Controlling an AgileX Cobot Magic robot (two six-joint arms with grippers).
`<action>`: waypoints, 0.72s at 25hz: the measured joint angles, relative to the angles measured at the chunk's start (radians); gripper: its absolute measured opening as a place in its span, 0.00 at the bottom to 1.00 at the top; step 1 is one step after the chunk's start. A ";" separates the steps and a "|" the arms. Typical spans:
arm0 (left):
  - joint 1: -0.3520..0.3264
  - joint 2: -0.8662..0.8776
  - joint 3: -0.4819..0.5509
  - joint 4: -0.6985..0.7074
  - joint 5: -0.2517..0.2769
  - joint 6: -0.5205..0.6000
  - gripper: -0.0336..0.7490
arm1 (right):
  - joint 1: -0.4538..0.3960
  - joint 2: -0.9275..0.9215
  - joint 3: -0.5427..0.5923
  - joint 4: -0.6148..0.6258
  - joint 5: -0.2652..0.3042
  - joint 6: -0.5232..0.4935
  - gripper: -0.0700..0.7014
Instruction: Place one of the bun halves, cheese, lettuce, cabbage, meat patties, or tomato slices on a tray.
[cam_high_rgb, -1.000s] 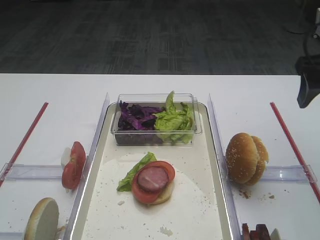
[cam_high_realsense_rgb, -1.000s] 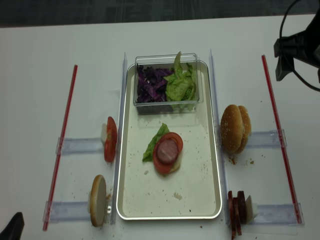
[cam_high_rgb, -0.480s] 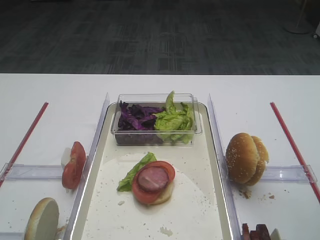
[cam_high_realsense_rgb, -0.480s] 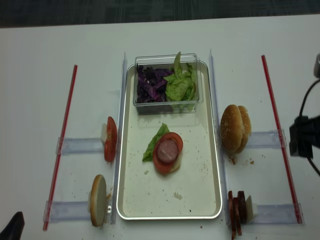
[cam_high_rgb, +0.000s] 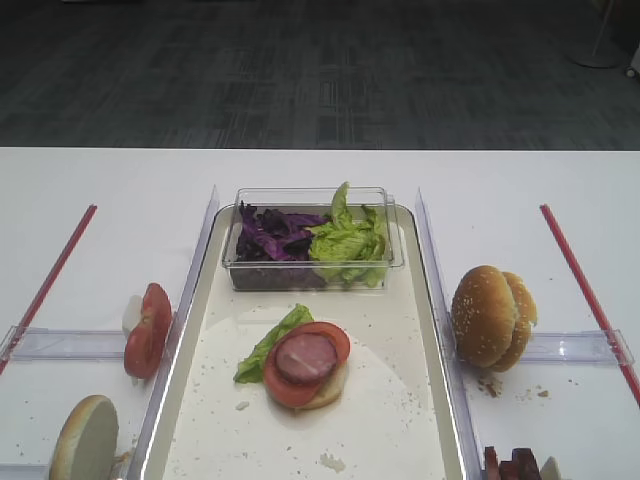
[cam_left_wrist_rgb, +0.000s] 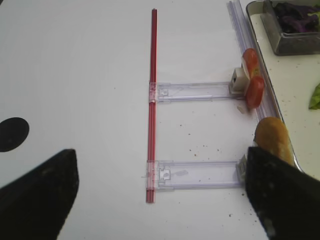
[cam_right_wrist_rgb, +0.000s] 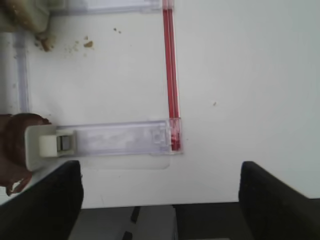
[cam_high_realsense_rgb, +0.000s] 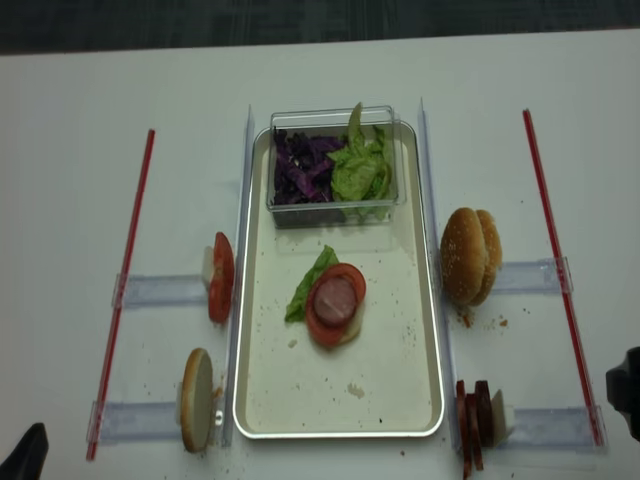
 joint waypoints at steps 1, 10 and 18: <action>0.000 0.000 0.000 0.000 0.000 0.000 0.83 | 0.000 -0.036 0.000 0.002 0.000 0.005 0.93; 0.000 0.000 0.000 0.000 0.000 0.000 0.83 | 0.000 -0.285 0.000 0.025 0.019 0.005 0.93; 0.000 0.000 0.000 0.000 0.000 0.000 0.83 | 0.000 -0.468 0.008 0.025 0.020 -0.016 0.93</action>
